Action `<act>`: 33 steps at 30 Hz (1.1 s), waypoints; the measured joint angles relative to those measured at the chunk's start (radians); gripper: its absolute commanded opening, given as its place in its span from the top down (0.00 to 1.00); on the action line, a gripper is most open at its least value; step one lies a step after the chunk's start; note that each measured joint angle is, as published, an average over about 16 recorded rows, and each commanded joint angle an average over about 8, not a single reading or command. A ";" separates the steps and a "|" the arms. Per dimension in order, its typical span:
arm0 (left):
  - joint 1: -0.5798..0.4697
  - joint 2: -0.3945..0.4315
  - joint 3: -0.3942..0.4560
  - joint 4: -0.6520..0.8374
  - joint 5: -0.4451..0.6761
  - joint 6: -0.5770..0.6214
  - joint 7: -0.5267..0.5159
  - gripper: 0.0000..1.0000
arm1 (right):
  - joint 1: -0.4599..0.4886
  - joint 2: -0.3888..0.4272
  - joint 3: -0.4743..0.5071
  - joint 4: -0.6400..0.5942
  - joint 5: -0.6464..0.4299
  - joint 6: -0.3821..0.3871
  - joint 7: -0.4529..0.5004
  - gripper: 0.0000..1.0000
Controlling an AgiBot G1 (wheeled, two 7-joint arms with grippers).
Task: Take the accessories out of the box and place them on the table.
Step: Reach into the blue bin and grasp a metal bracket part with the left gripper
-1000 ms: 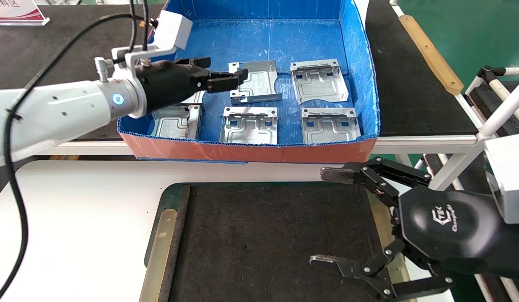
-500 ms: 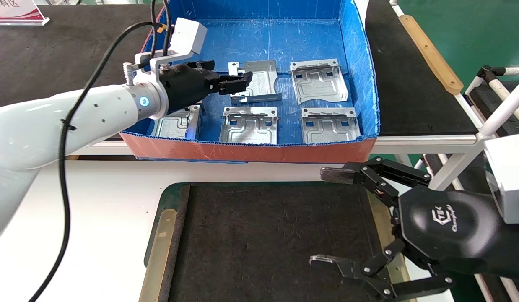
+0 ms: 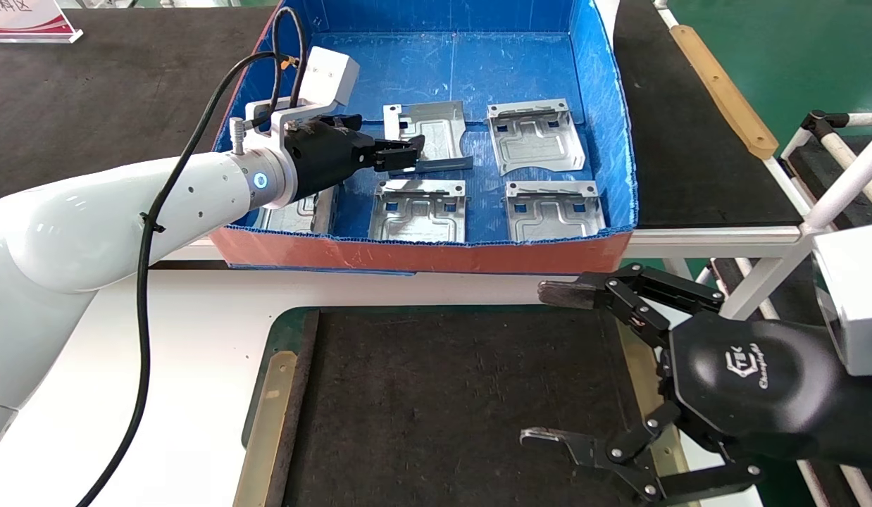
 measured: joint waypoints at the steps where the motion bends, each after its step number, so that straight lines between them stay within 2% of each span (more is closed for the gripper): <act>1: 0.000 0.001 0.000 0.001 0.002 -0.001 -0.001 1.00 | 0.000 0.000 0.000 0.000 0.000 0.000 0.000 0.76; 3: 0.000 0.001 0.001 0.002 0.005 -0.001 -0.003 1.00 | 0.000 0.000 0.000 0.000 0.000 0.000 0.000 0.98; 4: -0.001 0.002 0.001 0.002 0.005 -0.002 -0.003 1.00 | 0.000 0.000 0.000 0.000 0.000 0.000 0.000 1.00; 33: 0.001 -0.004 -0.002 -0.003 -0.011 0.002 0.004 1.00 | 0.000 0.000 0.000 0.000 0.000 0.000 0.000 1.00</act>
